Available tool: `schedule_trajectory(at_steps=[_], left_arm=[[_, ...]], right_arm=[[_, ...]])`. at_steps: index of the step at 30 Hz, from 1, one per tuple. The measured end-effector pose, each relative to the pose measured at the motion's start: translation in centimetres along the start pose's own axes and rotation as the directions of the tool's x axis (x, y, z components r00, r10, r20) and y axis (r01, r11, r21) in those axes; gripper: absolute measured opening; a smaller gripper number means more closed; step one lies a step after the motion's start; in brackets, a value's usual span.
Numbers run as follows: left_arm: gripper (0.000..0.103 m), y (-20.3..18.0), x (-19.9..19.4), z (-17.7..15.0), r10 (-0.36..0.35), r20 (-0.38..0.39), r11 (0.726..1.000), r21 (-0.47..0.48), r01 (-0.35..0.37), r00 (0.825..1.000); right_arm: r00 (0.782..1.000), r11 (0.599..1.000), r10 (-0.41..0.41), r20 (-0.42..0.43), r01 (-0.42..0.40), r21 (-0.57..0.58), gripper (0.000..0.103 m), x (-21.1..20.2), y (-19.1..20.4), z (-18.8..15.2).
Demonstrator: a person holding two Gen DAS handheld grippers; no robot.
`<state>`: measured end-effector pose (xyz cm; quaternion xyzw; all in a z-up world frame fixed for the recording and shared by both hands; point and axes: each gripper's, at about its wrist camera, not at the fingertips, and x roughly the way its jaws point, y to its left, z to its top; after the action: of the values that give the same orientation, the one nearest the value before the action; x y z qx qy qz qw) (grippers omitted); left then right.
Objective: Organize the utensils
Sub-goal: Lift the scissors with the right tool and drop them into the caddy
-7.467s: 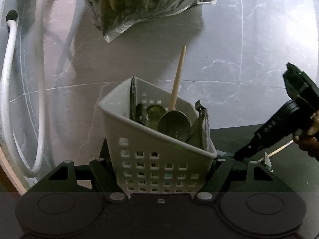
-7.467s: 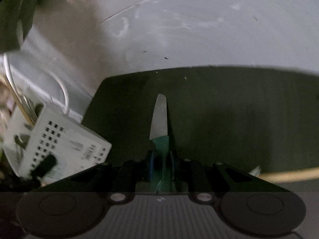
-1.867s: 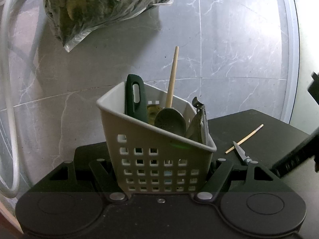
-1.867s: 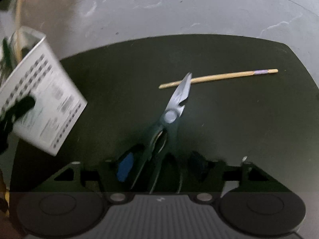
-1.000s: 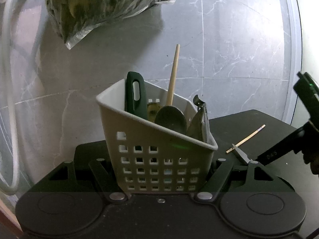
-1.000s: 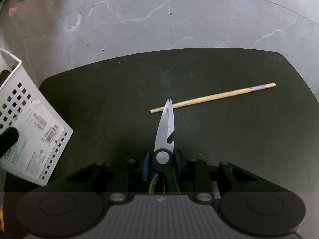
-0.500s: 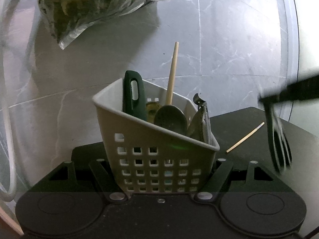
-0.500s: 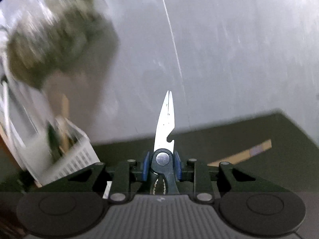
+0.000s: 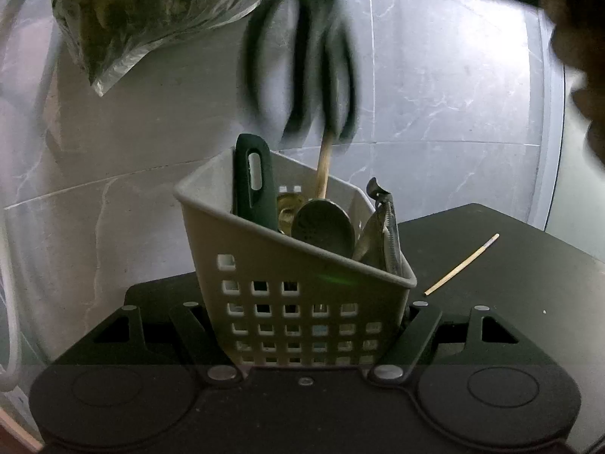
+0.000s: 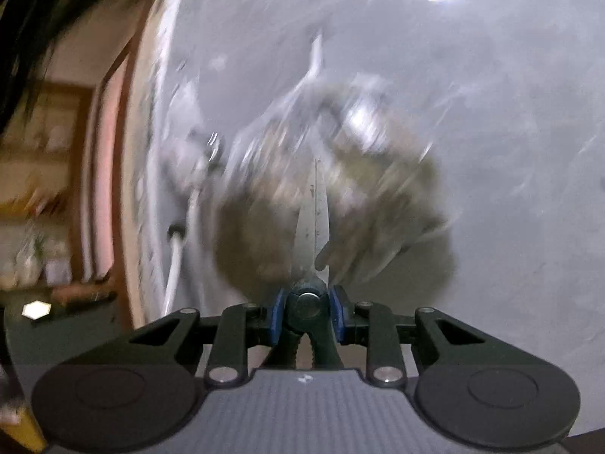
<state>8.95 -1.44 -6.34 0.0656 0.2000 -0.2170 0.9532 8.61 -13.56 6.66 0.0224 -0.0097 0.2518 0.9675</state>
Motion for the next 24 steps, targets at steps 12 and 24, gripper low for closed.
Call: schedule_trajectory(at_steps=[12,24], left_arm=[[0.077,-0.6,0.2,-0.3,0.03,0.014,0.999,-0.015,-0.03,0.999],[0.077,-1.2,0.4,-0.3,0.049,0.009,0.999,-0.02,-0.049,0.999]], right_arm=[[0.988,0.997,0.06,-0.14,-0.065,-0.035,0.029,1.9,1.2,-3.9],[0.951,0.988,-0.157,-0.267,0.151,-0.044,0.099,-4.8,-6.3,-1.9]])
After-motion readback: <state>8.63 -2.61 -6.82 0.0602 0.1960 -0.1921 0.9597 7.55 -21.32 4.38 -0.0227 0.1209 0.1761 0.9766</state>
